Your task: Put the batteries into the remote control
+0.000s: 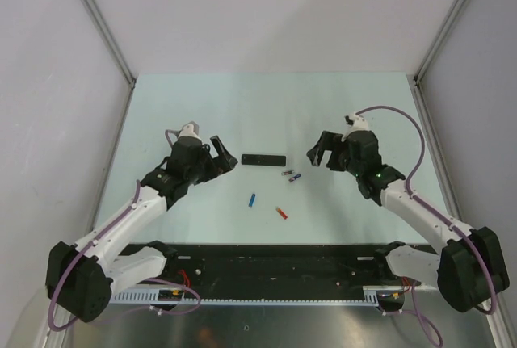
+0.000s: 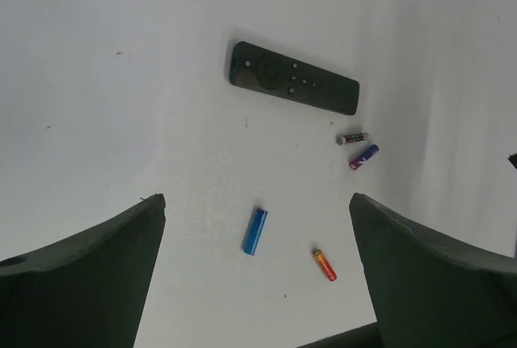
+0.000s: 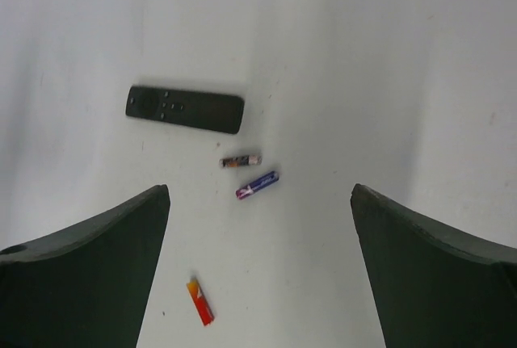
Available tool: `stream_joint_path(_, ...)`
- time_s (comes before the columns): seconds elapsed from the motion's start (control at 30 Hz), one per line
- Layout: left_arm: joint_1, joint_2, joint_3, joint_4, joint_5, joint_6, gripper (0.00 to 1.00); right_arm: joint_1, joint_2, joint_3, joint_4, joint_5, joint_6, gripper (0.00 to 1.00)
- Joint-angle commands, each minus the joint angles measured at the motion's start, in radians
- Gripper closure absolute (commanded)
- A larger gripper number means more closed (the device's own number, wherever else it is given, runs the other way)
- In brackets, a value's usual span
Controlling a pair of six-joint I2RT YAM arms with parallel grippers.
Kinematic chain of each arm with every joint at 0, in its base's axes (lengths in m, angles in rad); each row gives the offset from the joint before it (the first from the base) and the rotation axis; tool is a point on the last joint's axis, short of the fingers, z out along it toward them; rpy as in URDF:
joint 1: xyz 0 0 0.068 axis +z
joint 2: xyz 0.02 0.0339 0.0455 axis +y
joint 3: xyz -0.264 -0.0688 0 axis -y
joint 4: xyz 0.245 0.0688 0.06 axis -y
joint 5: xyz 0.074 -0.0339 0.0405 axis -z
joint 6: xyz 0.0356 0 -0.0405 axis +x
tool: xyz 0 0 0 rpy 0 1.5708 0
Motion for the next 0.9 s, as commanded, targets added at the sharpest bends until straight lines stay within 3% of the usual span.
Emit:
stream_joint_path(0.0, 0.002, 0.027, -0.031, 0.112, 0.047, -0.058, 0.04, -0.119, 0.042, -0.002, 0.123, -0.136, 0.075, 0.0)
stream_joint_path(0.03, 0.002, 0.04, -0.032, 0.123, 0.045, -0.061, 0.08, -0.114, 0.054, -0.002, 0.14, -0.141, 0.078, 0.01)
stream_joint_path(0.13, -0.001, 0.109, -0.022, 0.133, 0.052, -0.067, 0.21, -0.052, 0.099, 0.026, 0.17, -0.068, 0.055, 0.17)
stream_joint_path(0.17, -0.003, 0.123, -0.019, 0.134, 0.056, -0.067, 0.26, -0.035, 0.145, 0.061, 0.167, -0.022, 0.045, 0.33)
stream_joint_path(0.2, -0.001, 0.142, -0.011, 0.136, 0.058, -0.067, 0.38, -0.009, 0.171, 0.078, 0.164, -0.02, 0.04, 0.38)
stream_joint_path(0.4, -0.003, 0.231, -0.008, 0.166, 0.093, -0.087, 0.54, 0.016, 0.381, 0.199, 0.165, 0.031, 0.051, 0.38)
stream_joint_path(0.5, -0.005, 0.266, 0.006, 0.177, 0.095, -0.083, 0.62, 0.027, 0.454, 0.236, 0.168, 0.029, 0.051, 0.44)
stream_joint_path(0.67, -0.014, 0.339, 0.04, 0.192, 0.075, -0.079, 1.0, 0.054, 0.53, 0.262, 0.174, 0.038, 0.043, 0.65)
stream_joint_path(0.8, -0.012, 0.402, 0.072, 0.203, 0.07, -0.073, 1.0, 0.065, 0.571, 0.278, 0.173, 0.035, 0.029, 0.82)
stream_joint_path(0.83, -0.014, 0.415, 0.076, 0.206, 0.068, -0.073, 1.0, 0.065, 0.574, 0.282, 0.173, 0.034, 0.026, 0.93)
stream_joint_path(0.87, -0.014, 0.424, 0.087, 0.208, 0.068, -0.073, 1.0, 0.065, 0.588, 0.291, 0.17, 0.035, 0.025, 0.97)
